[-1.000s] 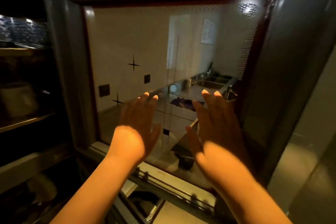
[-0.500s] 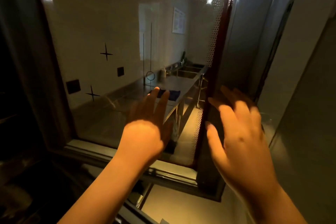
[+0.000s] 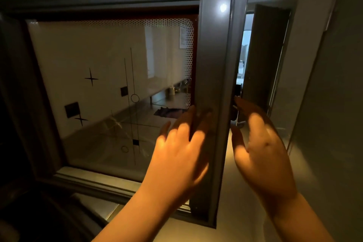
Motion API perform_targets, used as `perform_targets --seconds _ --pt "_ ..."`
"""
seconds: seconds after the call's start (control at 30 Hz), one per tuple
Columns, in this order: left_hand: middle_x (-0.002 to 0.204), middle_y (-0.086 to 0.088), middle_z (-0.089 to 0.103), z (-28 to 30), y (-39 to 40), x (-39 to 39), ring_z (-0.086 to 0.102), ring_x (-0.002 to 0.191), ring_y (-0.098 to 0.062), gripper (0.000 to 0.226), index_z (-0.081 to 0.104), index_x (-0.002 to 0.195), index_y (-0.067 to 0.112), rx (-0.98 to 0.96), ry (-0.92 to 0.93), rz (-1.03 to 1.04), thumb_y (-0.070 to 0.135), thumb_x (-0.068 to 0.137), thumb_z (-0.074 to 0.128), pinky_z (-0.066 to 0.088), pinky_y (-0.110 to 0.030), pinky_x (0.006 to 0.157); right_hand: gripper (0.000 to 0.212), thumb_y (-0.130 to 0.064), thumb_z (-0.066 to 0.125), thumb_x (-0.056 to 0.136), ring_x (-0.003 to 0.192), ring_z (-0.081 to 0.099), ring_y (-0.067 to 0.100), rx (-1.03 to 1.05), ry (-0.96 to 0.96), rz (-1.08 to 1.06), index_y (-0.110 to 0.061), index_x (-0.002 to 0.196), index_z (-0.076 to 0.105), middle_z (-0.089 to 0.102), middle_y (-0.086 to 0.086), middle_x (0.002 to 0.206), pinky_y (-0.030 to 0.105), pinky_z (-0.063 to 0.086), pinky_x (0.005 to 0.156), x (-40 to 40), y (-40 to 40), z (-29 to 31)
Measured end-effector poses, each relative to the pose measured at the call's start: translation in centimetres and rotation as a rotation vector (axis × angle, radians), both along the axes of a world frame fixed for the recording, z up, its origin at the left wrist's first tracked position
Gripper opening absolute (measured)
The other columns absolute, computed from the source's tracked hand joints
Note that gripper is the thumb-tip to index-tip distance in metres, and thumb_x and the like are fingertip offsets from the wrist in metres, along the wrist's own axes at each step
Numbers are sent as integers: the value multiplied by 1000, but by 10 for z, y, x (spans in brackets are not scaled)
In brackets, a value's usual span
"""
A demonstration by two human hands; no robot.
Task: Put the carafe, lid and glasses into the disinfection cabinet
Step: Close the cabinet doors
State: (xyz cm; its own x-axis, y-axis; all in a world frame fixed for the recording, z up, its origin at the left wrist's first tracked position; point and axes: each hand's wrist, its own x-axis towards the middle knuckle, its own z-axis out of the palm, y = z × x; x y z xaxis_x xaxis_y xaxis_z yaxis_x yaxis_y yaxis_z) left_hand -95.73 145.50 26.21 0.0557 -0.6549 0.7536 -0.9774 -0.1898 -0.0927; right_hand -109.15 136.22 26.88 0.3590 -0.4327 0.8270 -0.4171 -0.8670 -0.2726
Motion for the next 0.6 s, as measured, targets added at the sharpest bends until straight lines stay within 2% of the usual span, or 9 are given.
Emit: perform_targets --seconds 0.07,0.13,0.2,0.3,0.37,0.43,0.5,0.53,0.6 --pt "87 -4 64 -3 -1 -7 64 70 -16 55 62 94 18 23 17 25 46 50 79 52 -28 55 31 9 67 74 48 40 1 54 -3 75 -5 99 54 40 -13 62 11 28 44 -1 -4 1" --pt "89 -6 64 -7 0 -12 65 71 -18 61 62 94 17 34 31 53 46 45 84 53 -30 57 31 10 63 76 46 43 3 83 -40 131 -11 95 53 42 -13 60 17 35 37 0 -4 1" --pt "99 -7 64 -10 2 -15 66 80 -20 67 57 103 17 33 17 62 48 49 80 55 -34 63 35 13 61 75 45 42 3 68 -85 169 -16 91 49 40 -14 59 15 44 47 2 -4 0" --pt "113 -6 60 -12 7 -25 64 92 -20 77 48 117 18 39 -4 59 52 52 76 55 -40 73 32 18 60 72 42 38 0 7 -109 158 -8 90 53 34 -19 58 13 35 36 2 -7 0" --pt "110 -4 61 -11 9 -29 64 89 -19 78 48 114 20 33 -23 64 54 50 77 55 -38 73 39 17 58 71 40 35 -2 -35 -135 175 -17 87 49 31 -22 58 11 35 37 2 -8 2" --pt "104 -4 64 -10 10 -31 65 83 -19 79 49 107 20 17 -32 78 54 44 81 56 -39 68 28 5 56 77 41 35 -6 -109 -174 212 -19 87 49 33 -24 61 6 39 45 0 -8 5" --pt "99 -6 66 -9 12 -30 66 77 -19 74 54 101 18 4 -46 93 53 41 80 56 -39 64 6 -10 52 88 49 38 -10 -196 -225 219 -9 85 57 41 -18 66 3 38 48 -3 -13 7" --pt "95 -6 67 -8 13 -29 66 75 -20 67 59 96 17 0 -53 102 51 42 79 56 -40 62 13 -13 52 91 53 43 -8 -225 -242 192 -3 84 58 47 -10 67 2 35 49 -4 -16 10" --pt "88 -6 67 -4 16 -28 66 72 -22 52 66 83 15 5 -61 126 49 43 75 56 -41 61 11 -7 56 89 59 53 7 -238 -235 158 1 94 61 57 3 74 3 35 59 -4 -31 9"
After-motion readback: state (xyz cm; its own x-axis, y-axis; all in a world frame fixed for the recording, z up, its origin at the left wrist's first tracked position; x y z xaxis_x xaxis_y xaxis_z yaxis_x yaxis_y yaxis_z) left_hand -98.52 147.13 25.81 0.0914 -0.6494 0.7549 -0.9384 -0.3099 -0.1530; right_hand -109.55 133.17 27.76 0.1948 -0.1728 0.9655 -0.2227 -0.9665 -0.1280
